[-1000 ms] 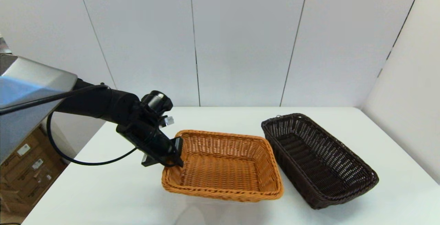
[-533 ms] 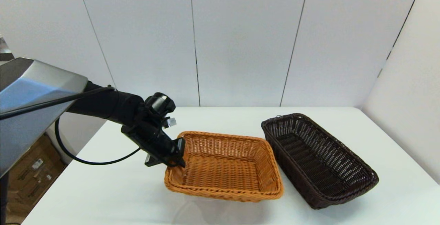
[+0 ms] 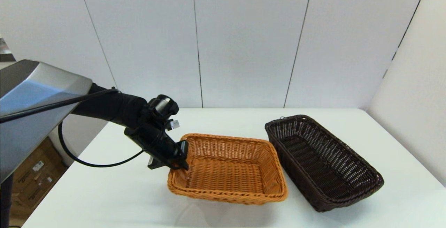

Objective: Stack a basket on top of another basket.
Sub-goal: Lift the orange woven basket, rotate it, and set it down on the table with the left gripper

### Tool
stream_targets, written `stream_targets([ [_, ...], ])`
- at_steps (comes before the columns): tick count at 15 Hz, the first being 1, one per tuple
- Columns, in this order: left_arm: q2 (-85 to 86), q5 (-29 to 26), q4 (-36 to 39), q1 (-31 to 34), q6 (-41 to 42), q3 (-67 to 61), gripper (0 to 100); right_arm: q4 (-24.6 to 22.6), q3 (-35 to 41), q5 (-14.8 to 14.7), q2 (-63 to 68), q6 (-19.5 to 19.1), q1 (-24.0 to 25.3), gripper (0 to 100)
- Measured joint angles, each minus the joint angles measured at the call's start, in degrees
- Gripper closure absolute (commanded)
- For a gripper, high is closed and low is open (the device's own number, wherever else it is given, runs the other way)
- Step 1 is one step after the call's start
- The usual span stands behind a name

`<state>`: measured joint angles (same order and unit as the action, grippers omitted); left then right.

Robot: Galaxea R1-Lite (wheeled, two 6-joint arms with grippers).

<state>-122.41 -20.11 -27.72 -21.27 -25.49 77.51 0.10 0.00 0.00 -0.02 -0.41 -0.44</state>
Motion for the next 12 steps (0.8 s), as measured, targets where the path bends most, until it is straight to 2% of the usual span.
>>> stream_targets([
  [1,0.0,0.0,0.0,0.0,-0.2,0.0,0,0.0,0.0,0.0,0.0,0.0,0.0,0],
  [12,3.8,0.3,-0.8,0.6,0.0,-0.5,0,0.0,0.0,0.0,0.0,0.0,0.0,0],
])
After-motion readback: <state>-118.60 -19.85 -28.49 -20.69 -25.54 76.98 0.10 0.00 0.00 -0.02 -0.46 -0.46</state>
